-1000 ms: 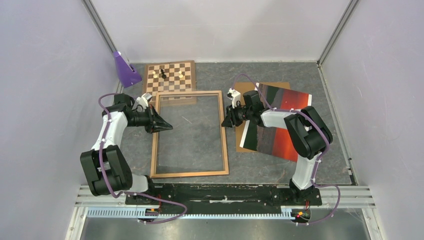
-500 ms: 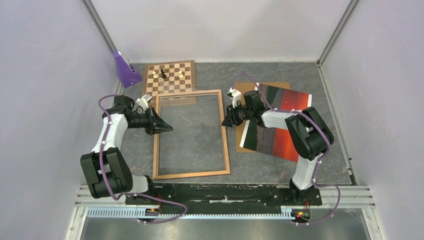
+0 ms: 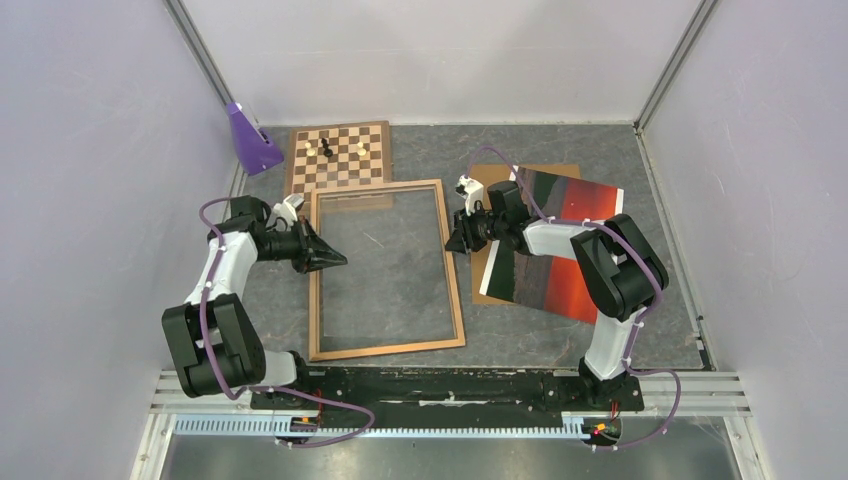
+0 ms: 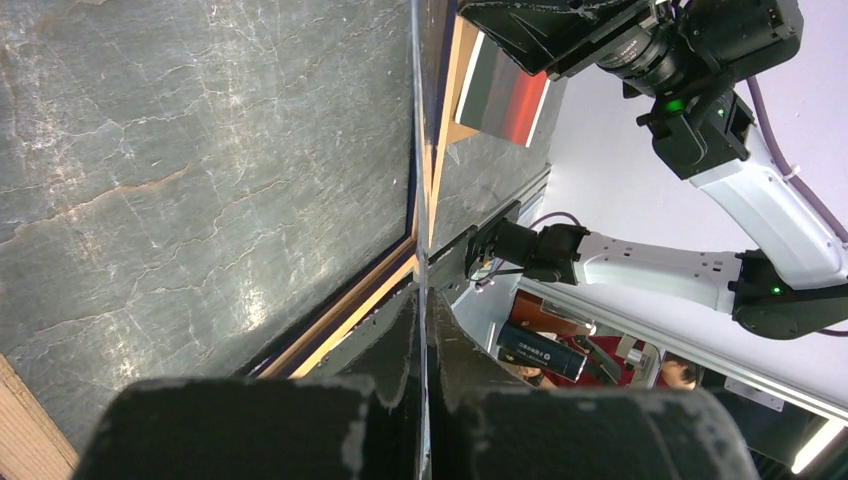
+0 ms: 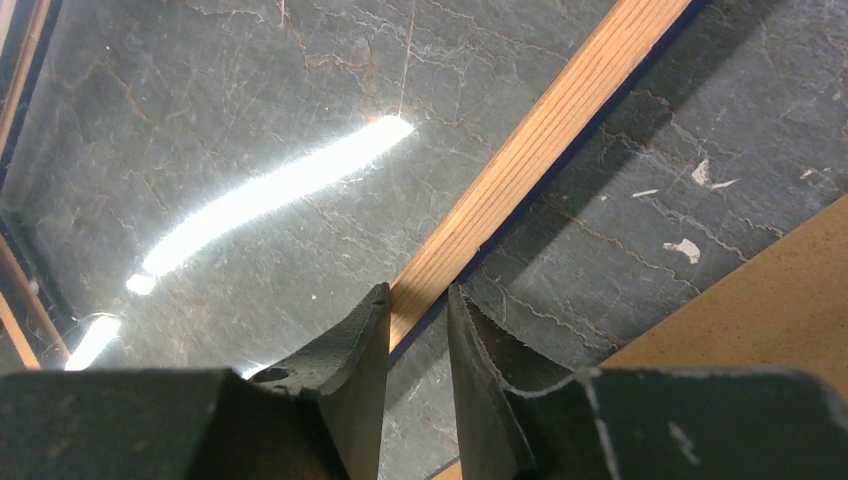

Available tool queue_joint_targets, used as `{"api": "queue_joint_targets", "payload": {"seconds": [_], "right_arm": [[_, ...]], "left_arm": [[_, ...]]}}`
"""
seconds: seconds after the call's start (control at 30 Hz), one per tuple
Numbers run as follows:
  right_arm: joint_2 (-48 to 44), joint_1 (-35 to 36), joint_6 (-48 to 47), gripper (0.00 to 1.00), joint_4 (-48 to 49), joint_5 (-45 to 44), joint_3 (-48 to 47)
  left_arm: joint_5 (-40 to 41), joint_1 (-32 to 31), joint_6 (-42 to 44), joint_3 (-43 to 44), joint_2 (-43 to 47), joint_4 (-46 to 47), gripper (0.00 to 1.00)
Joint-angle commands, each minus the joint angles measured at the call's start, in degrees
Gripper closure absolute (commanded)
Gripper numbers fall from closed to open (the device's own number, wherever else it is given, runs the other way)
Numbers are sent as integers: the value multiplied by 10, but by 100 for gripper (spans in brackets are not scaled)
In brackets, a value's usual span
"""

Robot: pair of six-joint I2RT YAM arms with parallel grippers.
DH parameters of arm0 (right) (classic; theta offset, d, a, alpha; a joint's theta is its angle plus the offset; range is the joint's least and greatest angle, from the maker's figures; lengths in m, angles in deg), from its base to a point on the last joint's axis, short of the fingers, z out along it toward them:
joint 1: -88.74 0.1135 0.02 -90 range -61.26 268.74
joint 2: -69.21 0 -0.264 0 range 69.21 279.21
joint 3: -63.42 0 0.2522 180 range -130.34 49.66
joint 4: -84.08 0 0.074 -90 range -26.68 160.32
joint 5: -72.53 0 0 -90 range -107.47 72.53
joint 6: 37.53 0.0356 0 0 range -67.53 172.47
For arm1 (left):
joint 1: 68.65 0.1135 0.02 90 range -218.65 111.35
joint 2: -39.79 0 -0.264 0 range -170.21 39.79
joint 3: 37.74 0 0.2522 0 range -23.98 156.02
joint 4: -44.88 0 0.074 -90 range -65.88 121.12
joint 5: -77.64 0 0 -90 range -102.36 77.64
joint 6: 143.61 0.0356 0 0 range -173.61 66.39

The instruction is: Put the photo into the frame

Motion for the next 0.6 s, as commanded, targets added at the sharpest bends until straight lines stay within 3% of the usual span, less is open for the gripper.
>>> {"api": "queue_joint_targets", "payload": {"seconds": [0.0,0.57], "right_arm": [[-16,17,-8,71,29,14,4],[-27,18,-8,71,35,8,12]], "left_arm": [[-30,-6,-14,-10,17,1,98],[-19,-5,-31,-47,21,25,98]]}}
